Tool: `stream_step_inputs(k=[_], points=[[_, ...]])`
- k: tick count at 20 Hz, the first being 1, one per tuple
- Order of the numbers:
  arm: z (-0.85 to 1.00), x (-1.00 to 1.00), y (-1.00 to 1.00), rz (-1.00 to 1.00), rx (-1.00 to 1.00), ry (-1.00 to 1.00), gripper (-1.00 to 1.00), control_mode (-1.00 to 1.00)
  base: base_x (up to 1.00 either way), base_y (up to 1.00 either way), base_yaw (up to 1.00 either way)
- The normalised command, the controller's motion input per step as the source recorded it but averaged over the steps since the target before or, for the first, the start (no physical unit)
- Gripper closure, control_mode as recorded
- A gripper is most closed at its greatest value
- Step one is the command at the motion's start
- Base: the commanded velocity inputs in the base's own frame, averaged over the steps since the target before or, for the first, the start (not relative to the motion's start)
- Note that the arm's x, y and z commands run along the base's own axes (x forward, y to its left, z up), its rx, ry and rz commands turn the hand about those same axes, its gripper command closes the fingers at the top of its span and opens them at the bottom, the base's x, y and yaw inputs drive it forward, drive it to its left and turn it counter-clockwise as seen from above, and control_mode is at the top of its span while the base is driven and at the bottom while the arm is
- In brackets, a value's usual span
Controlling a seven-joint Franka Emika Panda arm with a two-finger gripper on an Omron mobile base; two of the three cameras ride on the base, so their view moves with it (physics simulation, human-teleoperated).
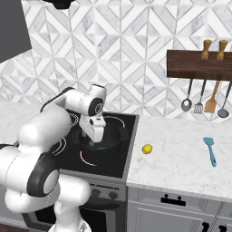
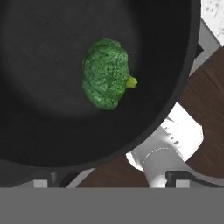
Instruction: Put the broccoli and lemon in the pot. Retrieve the spatula and lightly stir the vegetables in the pot.
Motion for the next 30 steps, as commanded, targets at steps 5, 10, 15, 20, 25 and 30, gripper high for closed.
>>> stream_step_inputs(k=[5,10,15,20,25,30], points=[[0.49,-0.76,-0.59,0.15,-0.01,-0.08,-1.00,-1.00,0.00,0.00,0.00],[0.11,-0.44,-0.89,0.30,-0.01,-0.17,-1.00,-1.00,0.00,0.00,0.00],[0.00,-0.16,-0.98,0.39,0.00,-0.20,-1.00,-1.00,0.00,0.00,0.00],[0.00,0.08,-0.91,0.36,0.04,-0.05,-1.00,-1.00,0.00,0.00,0.00],[-0.02,0.33,-0.79,0.25,0.08,-0.05,-1.00,-1.00,0.00,0.00,0.00],[-0.20,0.50,-0.27,0.13,0.02,-0.13,-1.00,-1.00,0.00,0.00,0.00]])
